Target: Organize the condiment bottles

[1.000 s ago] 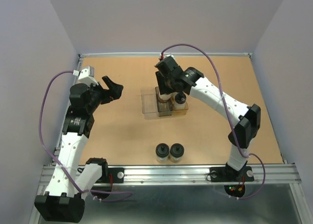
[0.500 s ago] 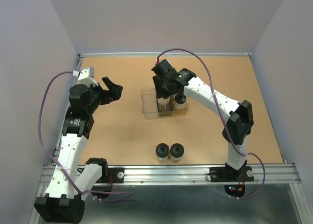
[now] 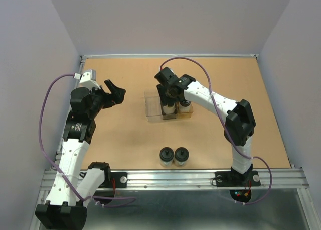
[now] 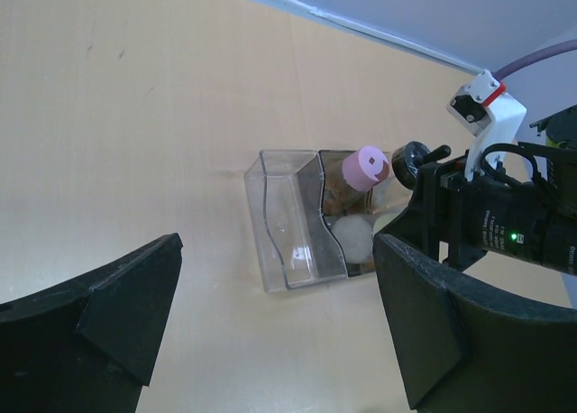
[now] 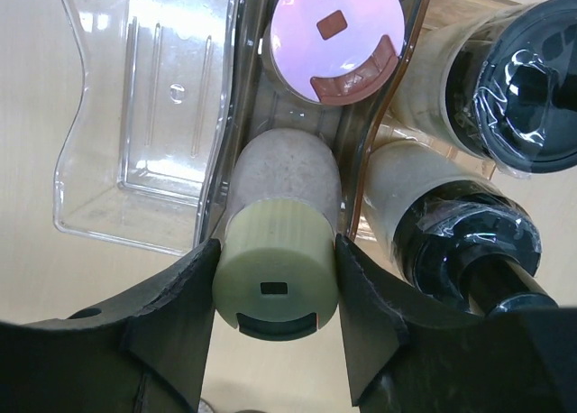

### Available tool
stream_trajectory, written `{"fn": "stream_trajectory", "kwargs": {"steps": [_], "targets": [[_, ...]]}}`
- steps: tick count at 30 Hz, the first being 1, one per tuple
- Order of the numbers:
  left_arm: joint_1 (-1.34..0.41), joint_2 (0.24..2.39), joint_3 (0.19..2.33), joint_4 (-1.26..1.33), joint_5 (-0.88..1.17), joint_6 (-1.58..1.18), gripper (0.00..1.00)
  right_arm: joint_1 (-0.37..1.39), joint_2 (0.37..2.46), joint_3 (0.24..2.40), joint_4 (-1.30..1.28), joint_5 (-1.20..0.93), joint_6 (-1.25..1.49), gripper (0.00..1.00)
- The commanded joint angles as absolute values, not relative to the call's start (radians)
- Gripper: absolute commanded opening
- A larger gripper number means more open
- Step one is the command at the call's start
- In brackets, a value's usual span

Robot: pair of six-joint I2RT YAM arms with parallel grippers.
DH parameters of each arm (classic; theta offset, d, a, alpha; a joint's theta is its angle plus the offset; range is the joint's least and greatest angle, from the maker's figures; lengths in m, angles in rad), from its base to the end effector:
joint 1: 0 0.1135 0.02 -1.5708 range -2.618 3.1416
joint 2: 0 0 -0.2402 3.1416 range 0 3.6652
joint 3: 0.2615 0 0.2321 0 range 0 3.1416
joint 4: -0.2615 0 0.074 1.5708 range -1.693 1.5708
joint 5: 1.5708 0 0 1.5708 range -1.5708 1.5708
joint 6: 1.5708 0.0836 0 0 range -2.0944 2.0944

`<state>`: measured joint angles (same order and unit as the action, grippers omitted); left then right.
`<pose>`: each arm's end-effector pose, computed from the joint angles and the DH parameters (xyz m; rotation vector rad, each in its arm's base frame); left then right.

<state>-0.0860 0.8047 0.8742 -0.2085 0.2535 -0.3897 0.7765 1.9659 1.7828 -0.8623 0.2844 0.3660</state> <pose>0.2238 -0.0403 0.3406 -0.0720 1.7369 -0.5681 0.3169 0.2784 0.2199 -0.4236 2.5164 0.0636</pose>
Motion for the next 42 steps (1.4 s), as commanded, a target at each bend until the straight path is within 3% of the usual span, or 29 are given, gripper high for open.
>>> {"fn": "stream_trajectory", "kwargs": {"steps": [1, 4, 9, 13, 17, 26, 33, 42], "targets": [[-0.091, 0.792, 0.877, -0.187, 0.255, -0.371, 0.98, 0.764, 1.985, 1.759, -0.815, 0.264, 0.364, 0.25], [-0.091, 0.793, 0.877, -0.189, 0.256, -0.373, 0.98, 0.759, 2.002, 1.759, -0.816, 0.242, 0.351, 0.44], [-0.091, 0.793, 0.884, -0.192, 0.258, -0.373, 0.98, 0.753, 2.006, 1.775, -0.816, 0.232, 0.341, 0.64], [-0.091, 0.799, 0.891, -0.193, 0.271, -0.371, 0.98, 0.75, 1.996, 1.789, -0.818, 0.225, 0.33, 0.73], [-0.091, 0.818, 0.908, -0.206, 0.33, -0.348, 0.99, 0.75, 1.945, 1.798, -0.822, 0.201, 0.321, 1.0], [-0.176, 0.865, 0.94, -0.218, 0.563, -0.262, 0.99, 0.75, 1.64, 1.787, -0.835, 0.083, 0.29, 1.0], [-0.529, 0.9, 0.927, -0.238, 0.552, -0.198, 0.99, 0.75, 1.428, 1.832, -0.88, 0.248, 0.304, 1.0], [-0.871, 0.963, 0.934, -0.36, 0.394, -0.118, 0.99, 0.75, 1.355, 1.819, -0.986, 0.411, 0.374, 1.0]]}}
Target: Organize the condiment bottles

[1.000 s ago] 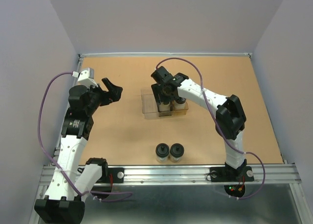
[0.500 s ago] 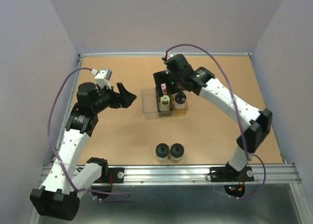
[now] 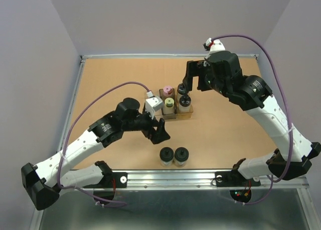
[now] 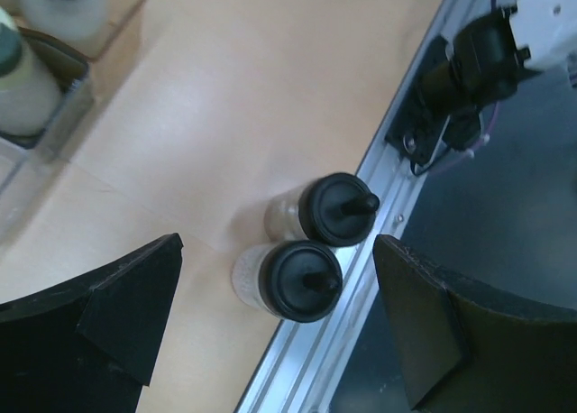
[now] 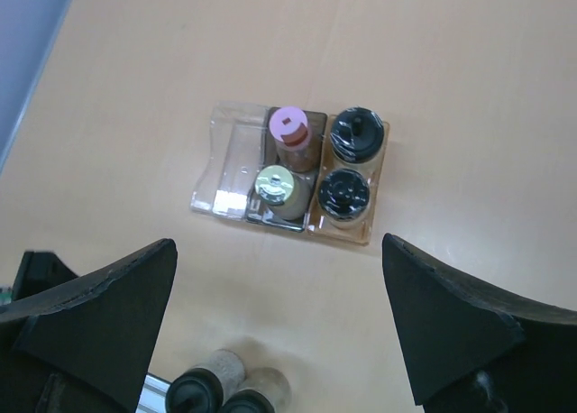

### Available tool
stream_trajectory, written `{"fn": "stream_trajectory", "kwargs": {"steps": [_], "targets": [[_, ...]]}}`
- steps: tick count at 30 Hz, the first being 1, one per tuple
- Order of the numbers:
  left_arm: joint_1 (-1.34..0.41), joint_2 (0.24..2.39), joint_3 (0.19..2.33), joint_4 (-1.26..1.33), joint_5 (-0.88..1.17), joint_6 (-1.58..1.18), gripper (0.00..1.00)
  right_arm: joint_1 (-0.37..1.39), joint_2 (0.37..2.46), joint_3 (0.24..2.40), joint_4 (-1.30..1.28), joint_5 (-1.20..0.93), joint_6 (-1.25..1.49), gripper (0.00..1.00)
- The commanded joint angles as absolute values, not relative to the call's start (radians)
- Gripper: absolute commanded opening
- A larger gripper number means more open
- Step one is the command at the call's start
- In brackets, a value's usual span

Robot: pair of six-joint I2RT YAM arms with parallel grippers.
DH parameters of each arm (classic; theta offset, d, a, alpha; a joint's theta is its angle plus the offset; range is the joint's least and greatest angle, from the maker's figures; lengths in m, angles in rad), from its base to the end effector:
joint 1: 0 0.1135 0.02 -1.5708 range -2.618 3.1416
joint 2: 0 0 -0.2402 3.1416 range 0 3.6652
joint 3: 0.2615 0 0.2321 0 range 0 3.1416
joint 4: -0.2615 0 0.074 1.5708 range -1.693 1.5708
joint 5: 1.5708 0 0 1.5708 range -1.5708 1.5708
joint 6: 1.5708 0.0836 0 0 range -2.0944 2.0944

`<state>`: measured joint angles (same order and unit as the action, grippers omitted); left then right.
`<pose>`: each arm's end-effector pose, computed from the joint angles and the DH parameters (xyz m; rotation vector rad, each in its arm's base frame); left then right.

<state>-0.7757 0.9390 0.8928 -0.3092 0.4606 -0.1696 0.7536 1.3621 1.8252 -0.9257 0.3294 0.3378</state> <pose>0.1485 -0.1977 0.3051 0.9140 1.8233 -1.0576 0.2234 0.1726 0.4340 -0.2131 2.0140 0.3608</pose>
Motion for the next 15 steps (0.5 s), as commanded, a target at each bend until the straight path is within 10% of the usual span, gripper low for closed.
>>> {"fn": "stream_trajectory", "kwargs": {"steps": [1, 15], "targets": [[-0.903, 0.994, 0.937, -0.385, 0.376, -0.118, 0.99, 0.75, 1.347, 1.807, -0.995, 0.419, 0.38, 1.0], [-1.17, 1.157, 0.983, -0.469, 0.137, -0.114, 0.99, 0.75, 1.318, 1.769, -1.038, 0.445, 0.434, 1.0]]}}
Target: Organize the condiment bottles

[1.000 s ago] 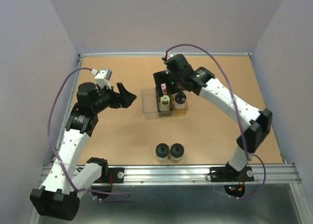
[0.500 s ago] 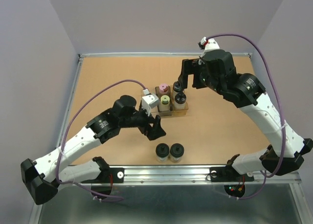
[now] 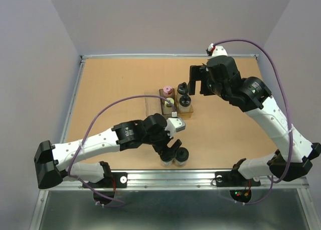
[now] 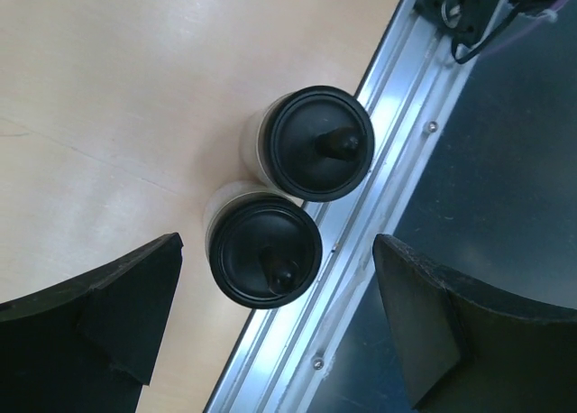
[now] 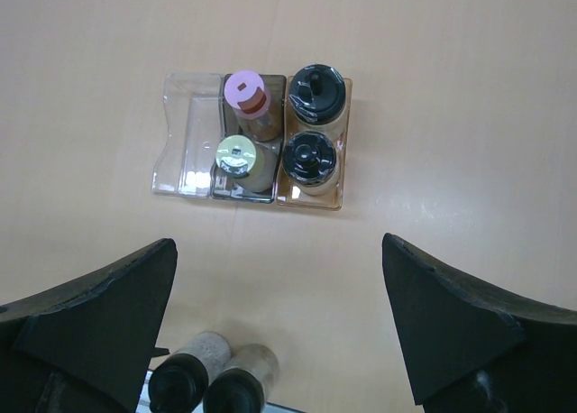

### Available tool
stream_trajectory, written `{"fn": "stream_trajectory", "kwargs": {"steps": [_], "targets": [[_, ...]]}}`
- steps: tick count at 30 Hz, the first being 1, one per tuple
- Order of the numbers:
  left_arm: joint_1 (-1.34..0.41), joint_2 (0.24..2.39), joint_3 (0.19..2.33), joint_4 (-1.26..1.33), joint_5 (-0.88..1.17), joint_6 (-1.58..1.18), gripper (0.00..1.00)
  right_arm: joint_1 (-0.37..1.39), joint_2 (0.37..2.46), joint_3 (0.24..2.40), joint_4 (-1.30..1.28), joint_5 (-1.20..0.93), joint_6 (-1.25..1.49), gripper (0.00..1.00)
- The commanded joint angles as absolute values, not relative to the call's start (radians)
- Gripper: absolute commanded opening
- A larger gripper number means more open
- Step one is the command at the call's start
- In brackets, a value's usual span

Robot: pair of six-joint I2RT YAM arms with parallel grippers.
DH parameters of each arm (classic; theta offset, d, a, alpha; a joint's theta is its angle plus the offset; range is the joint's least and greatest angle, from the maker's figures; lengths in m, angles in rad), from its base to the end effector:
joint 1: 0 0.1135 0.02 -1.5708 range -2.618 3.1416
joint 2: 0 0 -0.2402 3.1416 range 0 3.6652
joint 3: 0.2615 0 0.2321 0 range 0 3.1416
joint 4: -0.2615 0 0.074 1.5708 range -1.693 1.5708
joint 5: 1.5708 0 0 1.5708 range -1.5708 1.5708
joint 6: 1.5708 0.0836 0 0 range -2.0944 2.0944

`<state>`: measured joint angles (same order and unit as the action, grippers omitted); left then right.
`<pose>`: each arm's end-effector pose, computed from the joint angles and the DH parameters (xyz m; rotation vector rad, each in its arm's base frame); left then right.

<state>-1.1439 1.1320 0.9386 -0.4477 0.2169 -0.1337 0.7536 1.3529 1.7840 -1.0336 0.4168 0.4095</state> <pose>0.0972 -0.2571 0.2537 1.2541 2.0019 -0.9115 0.2205 0.1605 0.4110 -0.1301 2.1206 0.2369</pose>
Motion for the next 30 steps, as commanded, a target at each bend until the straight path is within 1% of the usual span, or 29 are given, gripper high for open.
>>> {"fn": "stream_trajectory", "kwargs": {"steps": [1, 6, 20, 22, 26, 27, 29, 30], "targets": [[-1.186, 1.179, 0.986, -0.483, 0.121, -0.115, 0.99, 0.75, 1.318, 1.77, -1.04, 0.442, 0.436, 1.0], [-1.193, 1.242, 0.996, -0.491, 0.084, -0.113, 0.99, 0.75, 1.316, 1.77, -1.043, 0.446, 0.434, 1.0], [-1.21, 1.335, 0.996, -0.54, 0.172, -0.121, 0.99, 0.749, 1.319, 1.756, -1.045, 0.448, 0.426, 1.0], [-1.212, 1.336, 0.989, -0.543, 0.176, -0.13, 0.96, 0.75, 1.319, 1.753, -1.045, 0.448, 0.426, 1.0], [-1.212, 1.342, 0.985, -0.555, 0.164, -0.143, 0.84, 0.75, 1.318, 1.746, -1.045, 0.448, 0.425, 1.0], [-1.213, 1.342, 0.985, -0.557, 0.163, -0.147, 0.77, 0.75, 1.318, 1.747, -1.045, 0.449, 0.423, 1.0], [-1.212, 1.341, 0.986, -0.56, 0.144, -0.161, 0.67, 0.75, 1.316, 1.749, -1.045, 0.449, 0.422, 1.0], [-1.213, 1.336, 0.986, -0.561, 0.137, -0.166, 0.53, 0.75, 1.316, 1.749, -1.045, 0.451, 0.42, 1.0]]}}
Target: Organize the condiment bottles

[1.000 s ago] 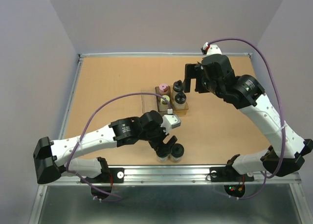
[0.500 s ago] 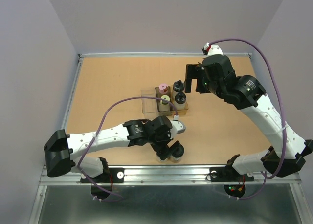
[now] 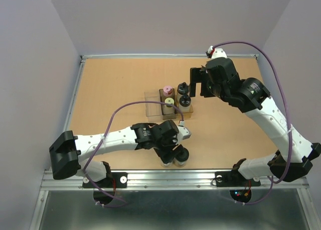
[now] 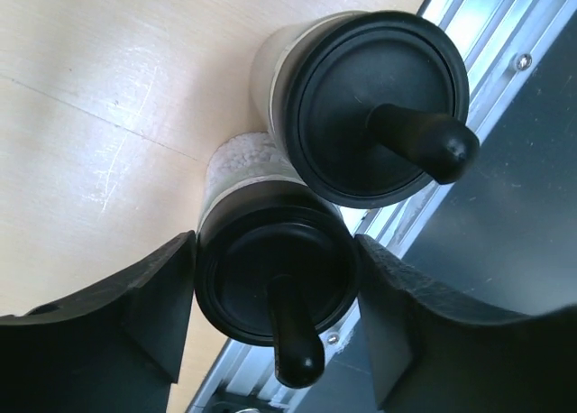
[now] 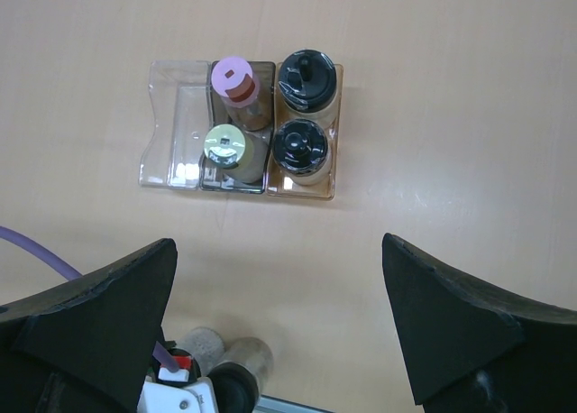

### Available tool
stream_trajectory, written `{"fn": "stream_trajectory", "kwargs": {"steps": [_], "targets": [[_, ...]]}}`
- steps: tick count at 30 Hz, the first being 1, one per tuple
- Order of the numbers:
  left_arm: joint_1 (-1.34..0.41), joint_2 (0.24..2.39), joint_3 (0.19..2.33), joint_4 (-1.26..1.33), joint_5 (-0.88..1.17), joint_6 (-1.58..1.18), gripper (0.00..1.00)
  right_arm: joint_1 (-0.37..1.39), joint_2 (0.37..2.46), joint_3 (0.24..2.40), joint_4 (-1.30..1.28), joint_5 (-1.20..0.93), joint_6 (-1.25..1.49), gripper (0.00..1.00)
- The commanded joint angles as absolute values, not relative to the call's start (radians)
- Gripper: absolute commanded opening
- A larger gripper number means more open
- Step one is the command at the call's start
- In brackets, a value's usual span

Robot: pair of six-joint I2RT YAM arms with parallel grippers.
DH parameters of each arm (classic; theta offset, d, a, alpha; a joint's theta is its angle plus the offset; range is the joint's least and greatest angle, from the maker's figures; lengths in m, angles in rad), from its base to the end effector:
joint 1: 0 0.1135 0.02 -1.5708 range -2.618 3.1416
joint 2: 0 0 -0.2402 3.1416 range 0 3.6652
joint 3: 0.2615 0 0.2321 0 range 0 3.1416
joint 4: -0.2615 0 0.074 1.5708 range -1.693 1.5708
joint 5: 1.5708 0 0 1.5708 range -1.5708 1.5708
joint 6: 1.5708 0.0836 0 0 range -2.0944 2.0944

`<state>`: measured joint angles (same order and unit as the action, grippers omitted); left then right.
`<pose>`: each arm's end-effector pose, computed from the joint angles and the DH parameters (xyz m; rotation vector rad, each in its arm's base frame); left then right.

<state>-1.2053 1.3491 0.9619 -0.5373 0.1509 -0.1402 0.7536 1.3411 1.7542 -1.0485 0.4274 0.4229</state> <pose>0.0926 -0.2770 0.1937 1.3973 2.2394 -0.7067 0.2187 0.1577 0.4033 -0.1206 2.1455 0.2130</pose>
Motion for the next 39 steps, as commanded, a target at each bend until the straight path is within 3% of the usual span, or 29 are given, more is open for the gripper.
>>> {"fn": "stream_trajectory", "kwargs": {"steps": [1, 4, 10, 22, 28, 39], "targets": [[-1.212, 1.33, 0.989, -0.563, 0.129, -0.169, 0.45, 0.75, 1.316, 1.75, -1.045, 0.451, 0.42, 1.0], [-1.212, 1.313, 1.024, -0.598, 0.049, -0.186, 0.0, 0.75, 1.315, 1.755, -1.043, 0.454, 0.42, 1.0], [-1.142, 1.261, 1.185, -0.696, -0.159, -0.198, 0.0, 0.75, 1.318, 1.753, -1.045, 0.451, 0.422, 1.0], [-0.799, 1.322, 1.601, -0.706, -0.23, -0.129, 0.0, 0.75, 1.313, 1.74, -1.043, 0.451, 0.428, 1.0], [-0.628, 1.39, 1.626, -0.598, -0.163, -0.06, 0.0, 0.75, 1.305, 1.718, -1.04, 0.445, 0.437, 1.0], [-0.552, 1.597, 1.615, -0.41, -0.072, -0.061, 0.0, 0.75, 1.301, 1.649, -1.011, 0.445, 0.454, 1.0]]}}
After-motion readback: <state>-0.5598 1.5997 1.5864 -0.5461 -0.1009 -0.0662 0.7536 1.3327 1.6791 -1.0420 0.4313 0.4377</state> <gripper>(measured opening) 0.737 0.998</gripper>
